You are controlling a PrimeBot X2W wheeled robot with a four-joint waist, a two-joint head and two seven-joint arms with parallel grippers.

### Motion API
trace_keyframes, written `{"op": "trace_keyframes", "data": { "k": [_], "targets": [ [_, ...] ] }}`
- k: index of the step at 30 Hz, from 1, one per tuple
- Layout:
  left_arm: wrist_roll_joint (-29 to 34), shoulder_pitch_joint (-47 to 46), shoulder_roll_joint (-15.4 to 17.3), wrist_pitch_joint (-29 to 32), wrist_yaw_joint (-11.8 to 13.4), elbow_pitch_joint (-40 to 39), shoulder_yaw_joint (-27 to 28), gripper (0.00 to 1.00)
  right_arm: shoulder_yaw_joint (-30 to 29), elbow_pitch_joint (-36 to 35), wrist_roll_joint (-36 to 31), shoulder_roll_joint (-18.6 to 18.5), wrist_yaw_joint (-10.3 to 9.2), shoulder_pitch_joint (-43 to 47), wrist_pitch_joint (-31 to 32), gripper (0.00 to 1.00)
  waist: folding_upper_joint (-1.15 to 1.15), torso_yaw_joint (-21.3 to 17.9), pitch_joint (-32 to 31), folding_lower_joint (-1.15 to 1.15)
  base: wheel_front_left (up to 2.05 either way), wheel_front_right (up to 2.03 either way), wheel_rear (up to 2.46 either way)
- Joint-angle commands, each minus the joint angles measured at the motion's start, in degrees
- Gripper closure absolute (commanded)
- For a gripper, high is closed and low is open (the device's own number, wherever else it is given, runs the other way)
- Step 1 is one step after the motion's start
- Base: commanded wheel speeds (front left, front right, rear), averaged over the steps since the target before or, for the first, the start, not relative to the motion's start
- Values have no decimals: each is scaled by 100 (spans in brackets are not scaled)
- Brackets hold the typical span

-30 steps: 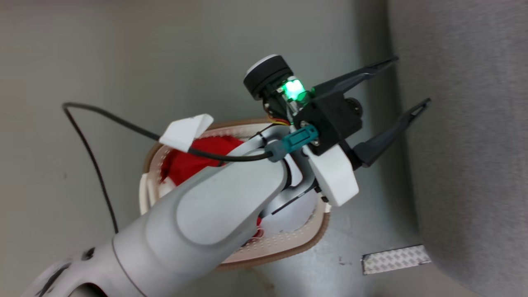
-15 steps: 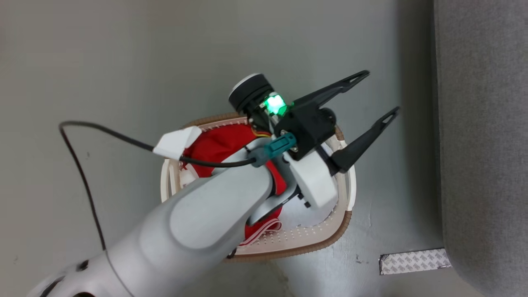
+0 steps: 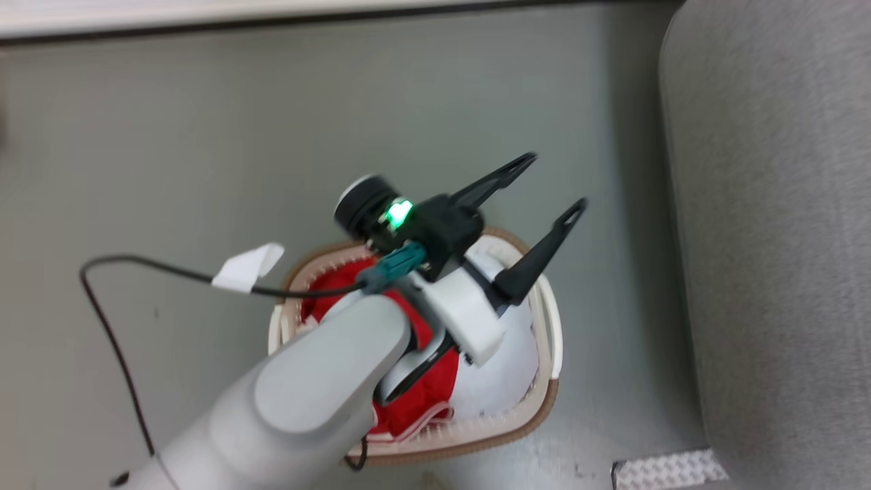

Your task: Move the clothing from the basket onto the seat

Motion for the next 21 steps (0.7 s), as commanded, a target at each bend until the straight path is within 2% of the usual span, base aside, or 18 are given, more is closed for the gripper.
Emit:
{"op": "trace_keyframes", "data": {
  "k": [1, 4, 11, 21],
  "targets": [
    [-73, 237, 90, -85, 47, 61, 35, 0, 74, -101, 112, 58, -14, 345, -60, 0, 0, -32, -430, 0, 0, 0, 0],
    [-215, 579, 138, -203, 143, 146, 120, 0, 225, -410, 195, 190, -14, 842, -86, 0, 0, -6, -862, 0, 0, 0, 0],
    [-523, 1452, 328, -349, 416, 209, 453, 0, 489, -1809, 509, 545, -14, 2228, -82, 0, 0, 149, -1737, 0, 0, 0, 0],
    [-736, 2991, 658, -390, 801, 38, 1177, 0, 855, -3671, 920, 1314, -14, 4255, -83, 0, 0, 557, -2817, 0, 0, 0, 0]
  ]
}}
